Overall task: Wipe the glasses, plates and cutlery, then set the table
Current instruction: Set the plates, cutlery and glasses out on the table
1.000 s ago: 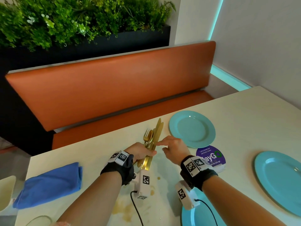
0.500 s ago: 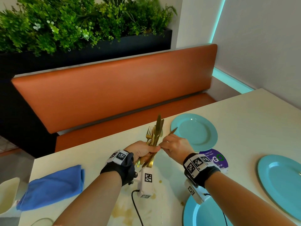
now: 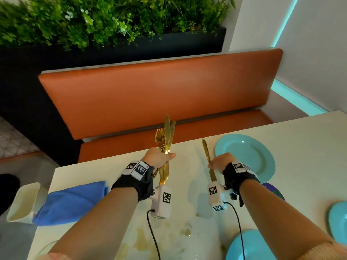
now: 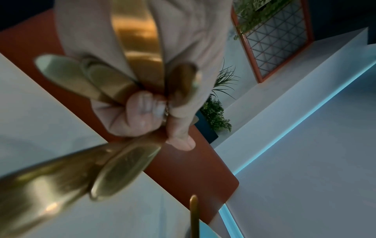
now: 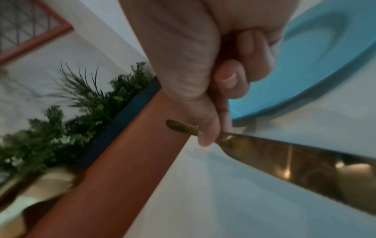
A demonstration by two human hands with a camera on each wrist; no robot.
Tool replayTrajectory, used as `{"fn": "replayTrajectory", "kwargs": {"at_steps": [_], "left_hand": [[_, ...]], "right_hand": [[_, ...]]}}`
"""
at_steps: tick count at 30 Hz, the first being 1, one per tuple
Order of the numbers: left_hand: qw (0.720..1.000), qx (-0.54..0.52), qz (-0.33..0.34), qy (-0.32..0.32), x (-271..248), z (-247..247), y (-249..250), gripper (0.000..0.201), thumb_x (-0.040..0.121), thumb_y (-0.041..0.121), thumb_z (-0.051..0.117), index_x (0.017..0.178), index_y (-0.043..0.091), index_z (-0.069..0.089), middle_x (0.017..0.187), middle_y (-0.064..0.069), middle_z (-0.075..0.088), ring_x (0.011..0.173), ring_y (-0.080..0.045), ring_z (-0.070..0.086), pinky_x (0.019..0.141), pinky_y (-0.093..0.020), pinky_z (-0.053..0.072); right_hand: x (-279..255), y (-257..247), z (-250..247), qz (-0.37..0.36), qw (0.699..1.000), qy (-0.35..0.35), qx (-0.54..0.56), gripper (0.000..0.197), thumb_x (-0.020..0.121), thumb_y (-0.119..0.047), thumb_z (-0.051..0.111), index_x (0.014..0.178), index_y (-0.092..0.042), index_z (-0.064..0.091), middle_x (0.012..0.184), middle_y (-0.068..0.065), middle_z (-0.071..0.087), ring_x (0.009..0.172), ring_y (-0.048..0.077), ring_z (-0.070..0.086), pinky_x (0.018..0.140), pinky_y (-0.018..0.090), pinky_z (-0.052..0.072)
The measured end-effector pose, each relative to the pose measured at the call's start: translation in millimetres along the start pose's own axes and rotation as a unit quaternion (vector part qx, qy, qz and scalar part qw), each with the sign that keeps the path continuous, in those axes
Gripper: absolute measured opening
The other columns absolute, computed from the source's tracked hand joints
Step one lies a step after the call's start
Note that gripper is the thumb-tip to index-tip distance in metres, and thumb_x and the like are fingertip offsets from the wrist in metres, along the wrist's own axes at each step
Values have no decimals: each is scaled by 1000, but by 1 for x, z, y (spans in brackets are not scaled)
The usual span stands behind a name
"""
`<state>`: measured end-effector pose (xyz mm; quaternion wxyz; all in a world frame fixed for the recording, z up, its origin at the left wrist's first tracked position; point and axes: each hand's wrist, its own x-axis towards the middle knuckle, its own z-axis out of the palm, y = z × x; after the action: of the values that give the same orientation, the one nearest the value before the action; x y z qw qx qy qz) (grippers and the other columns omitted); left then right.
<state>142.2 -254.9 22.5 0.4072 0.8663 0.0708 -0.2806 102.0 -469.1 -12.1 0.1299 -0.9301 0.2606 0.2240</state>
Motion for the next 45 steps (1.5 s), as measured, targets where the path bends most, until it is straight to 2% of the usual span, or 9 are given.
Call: {"fn": "replayTrajectory", "kwargs": {"at_steps": [5,11,17,20,28,33,36,40,45], "left_hand": [[1000,25,-2,0,7,0,-10,35,85,46,61,80,13,52,70,-2,47,65,-14,47,69,-29,39],[1000,30,-2,-6,13,6,-15,36,84,47,62,81,11,53,72,-3,47,70,-16,49,72,-30,41],[1000,24,6,-13,12,15,-13,38,85,45,62,93,9,59,79,-4,52,72,-16,51,75,-31,43],[1000,20,8,-14,11,18,-12,42,85,45,62,100,7,61,84,-6,55,78,-19,55,80,-33,46],[1000,14,-2,-15,6,23,-15,40,84,47,63,95,9,59,82,-5,54,76,-18,54,76,-30,45],[1000,5,-11,-6,-6,30,-12,37,84,44,64,90,9,57,76,-4,52,71,-18,51,73,-30,44],[1000,-7,-10,-6,-20,35,-5,39,84,44,64,95,6,60,73,-4,54,65,-17,52,69,-30,44],[999,-14,7,-31,-47,44,5,38,84,41,65,97,6,63,66,-3,51,55,-15,48,62,-28,42],[996,-41,40,-70,-83,54,11,32,84,36,66,95,6,66,69,-5,56,58,-16,50,60,-28,42]], "right_hand": [[25,-12,17,38,999,-30,-6,45,86,-44,59,112,-8,63,111,6,64,102,20,62,85,26,50],[41,-18,28,63,994,24,81,36,77,-30,73,58,-10,50,57,0,49,48,11,46,38,21,31],[40,-19,30,65,989,36,126,30,74,-24,76,62,-9,53,58,2,51,62,21,57,43,23,40],[40,-18,31,63,990,36,122,20,74,-22,74,71,-6,62,58,3,52,59,21,56,43,21,40],[34,-19,26,43,993,43,102,37,81,-31,69,58,-11,49,56,0,47,46,11,45,36,20,27],[0,-29,0,-36,993,23,113,36,88,-42,56,100,-11,70,90,3,67,80,19,60,65,22,46],[-43,-29,-8,-119,958,-68,252,37,92,-39,52,113,-10,63,111,-1,67,84,15,59,84,28,50],[-82,-21,-4,-139,910,-78,382,23,88,-40,58,90,-20,68,85,-5,66,66,10,54,65,25,48],[-123,3,-10,-99,859,-104,492,19,95,-27,50,95,-13,61,76,0,59,60,12,51,54,20,42]]}}
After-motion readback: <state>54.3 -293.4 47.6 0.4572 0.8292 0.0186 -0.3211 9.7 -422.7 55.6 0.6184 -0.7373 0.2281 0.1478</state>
